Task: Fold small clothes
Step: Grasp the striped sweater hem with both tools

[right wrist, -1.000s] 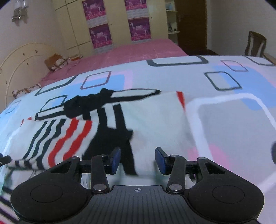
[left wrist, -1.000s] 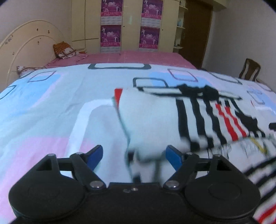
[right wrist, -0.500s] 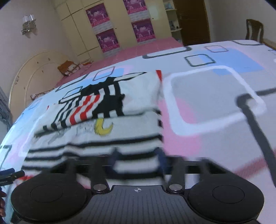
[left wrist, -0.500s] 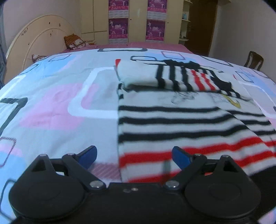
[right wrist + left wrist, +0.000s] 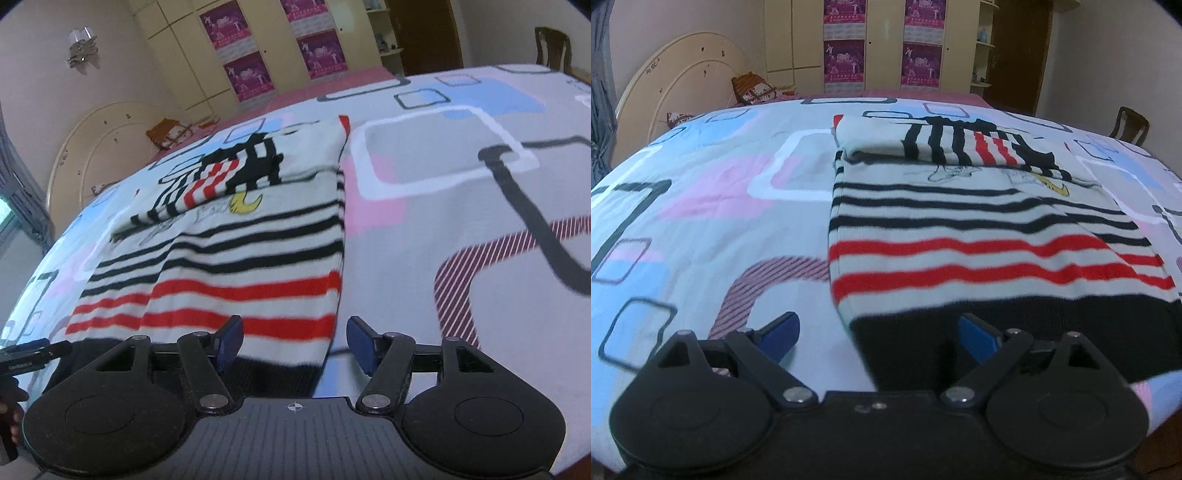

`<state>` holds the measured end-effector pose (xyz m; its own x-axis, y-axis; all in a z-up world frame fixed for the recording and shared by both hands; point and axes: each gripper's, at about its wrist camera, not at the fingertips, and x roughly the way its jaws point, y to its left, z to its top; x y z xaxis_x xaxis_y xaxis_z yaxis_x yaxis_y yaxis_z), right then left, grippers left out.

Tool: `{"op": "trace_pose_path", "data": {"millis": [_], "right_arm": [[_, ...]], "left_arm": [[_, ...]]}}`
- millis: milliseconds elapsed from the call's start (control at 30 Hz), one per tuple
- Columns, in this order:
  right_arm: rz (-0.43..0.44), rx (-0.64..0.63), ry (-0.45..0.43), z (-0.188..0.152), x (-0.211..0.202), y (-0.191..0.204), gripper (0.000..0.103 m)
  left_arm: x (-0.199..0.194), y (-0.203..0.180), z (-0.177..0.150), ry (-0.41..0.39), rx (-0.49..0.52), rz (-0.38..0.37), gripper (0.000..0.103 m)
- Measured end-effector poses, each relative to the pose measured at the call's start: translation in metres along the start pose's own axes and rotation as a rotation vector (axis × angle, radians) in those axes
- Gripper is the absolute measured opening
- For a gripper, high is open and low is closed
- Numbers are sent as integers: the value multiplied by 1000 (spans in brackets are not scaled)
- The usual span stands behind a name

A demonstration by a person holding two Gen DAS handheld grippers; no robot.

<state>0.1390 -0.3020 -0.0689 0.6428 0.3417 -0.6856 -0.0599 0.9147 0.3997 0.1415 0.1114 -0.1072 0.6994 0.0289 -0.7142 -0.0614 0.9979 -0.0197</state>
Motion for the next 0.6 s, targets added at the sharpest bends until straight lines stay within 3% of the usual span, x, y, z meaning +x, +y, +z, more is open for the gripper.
{"op": "trace_pose_path", "data": {"millis": [200, 267, 433, 600], "right_arm": [[36, 57, 30, -19, -3, -7, 60], [48, 100, 44, -25, -4, -14, 55], [96, 206, 67, -32, -3, -30, 55], [144, 287, 49, -19, 13, -41, 55]], "left_arm": [[-5, 16, -16, 53, -83, -88, 73], [-6, 22, -20, 61, -130, -133, 73], [0, 43, -22, 64, -312, -293, 72], [26, 50, -10, 58, -379, -406, 71]]}}
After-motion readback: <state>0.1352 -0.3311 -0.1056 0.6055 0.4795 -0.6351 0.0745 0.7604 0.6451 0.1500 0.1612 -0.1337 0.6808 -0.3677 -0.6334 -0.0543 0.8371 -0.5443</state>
